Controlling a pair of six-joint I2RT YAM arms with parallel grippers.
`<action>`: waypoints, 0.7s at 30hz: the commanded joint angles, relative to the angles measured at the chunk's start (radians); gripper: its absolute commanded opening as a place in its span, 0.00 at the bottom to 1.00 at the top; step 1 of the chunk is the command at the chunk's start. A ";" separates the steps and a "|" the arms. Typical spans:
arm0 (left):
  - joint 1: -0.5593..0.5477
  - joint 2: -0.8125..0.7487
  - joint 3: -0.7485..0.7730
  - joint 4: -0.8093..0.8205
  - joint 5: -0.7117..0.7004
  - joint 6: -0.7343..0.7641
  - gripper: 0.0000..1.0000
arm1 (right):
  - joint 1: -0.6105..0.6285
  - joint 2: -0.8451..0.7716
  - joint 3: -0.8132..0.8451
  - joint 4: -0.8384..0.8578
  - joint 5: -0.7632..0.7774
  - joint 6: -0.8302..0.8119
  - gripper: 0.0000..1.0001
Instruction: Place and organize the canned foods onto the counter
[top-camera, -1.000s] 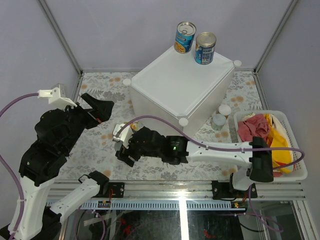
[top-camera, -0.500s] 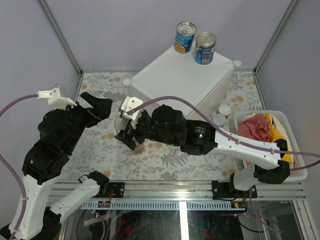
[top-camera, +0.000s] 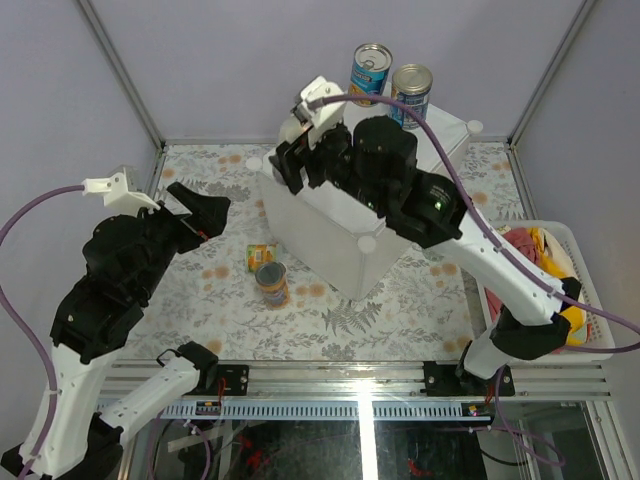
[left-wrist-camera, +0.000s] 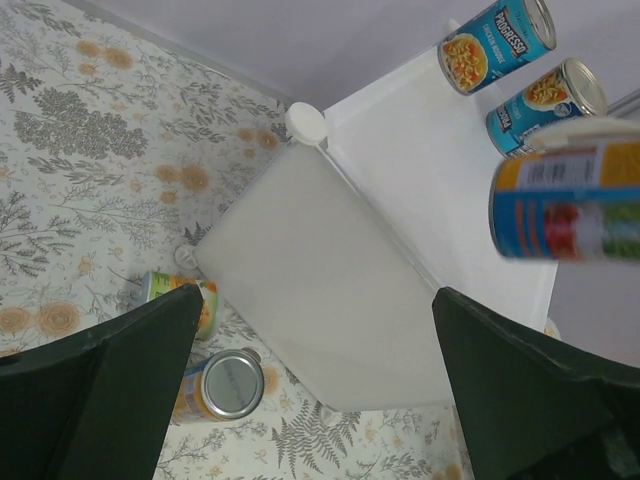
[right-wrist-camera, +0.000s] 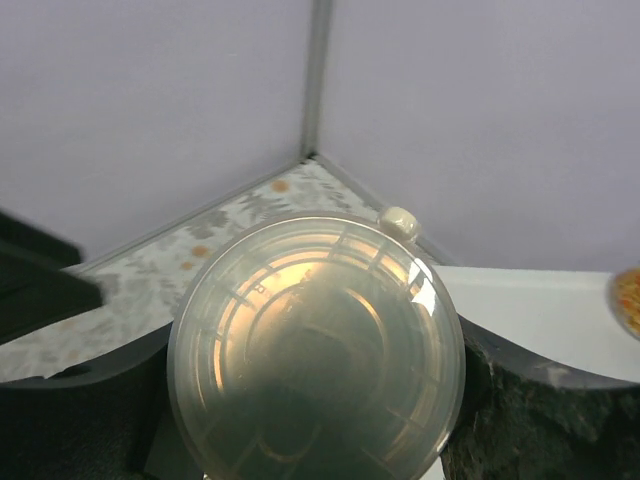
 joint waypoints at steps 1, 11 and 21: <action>0.004 0.010 -0.017 0.086 0.050 0.037 1.00 | -0.136 0.047 0.119 0.101 -0.040 0.002 0.00; 0.004 0.003 -0.059 0.098 0.076 0.057 1.00 | -0.385 0.232 0.276 0.083 -0.137 0.082 0.00; 0.004 -0.004 -0.088 0.090 0.068 0.061 1.00 | -0.526 0.357 0.414 0.072 -0.178 0.138 0.00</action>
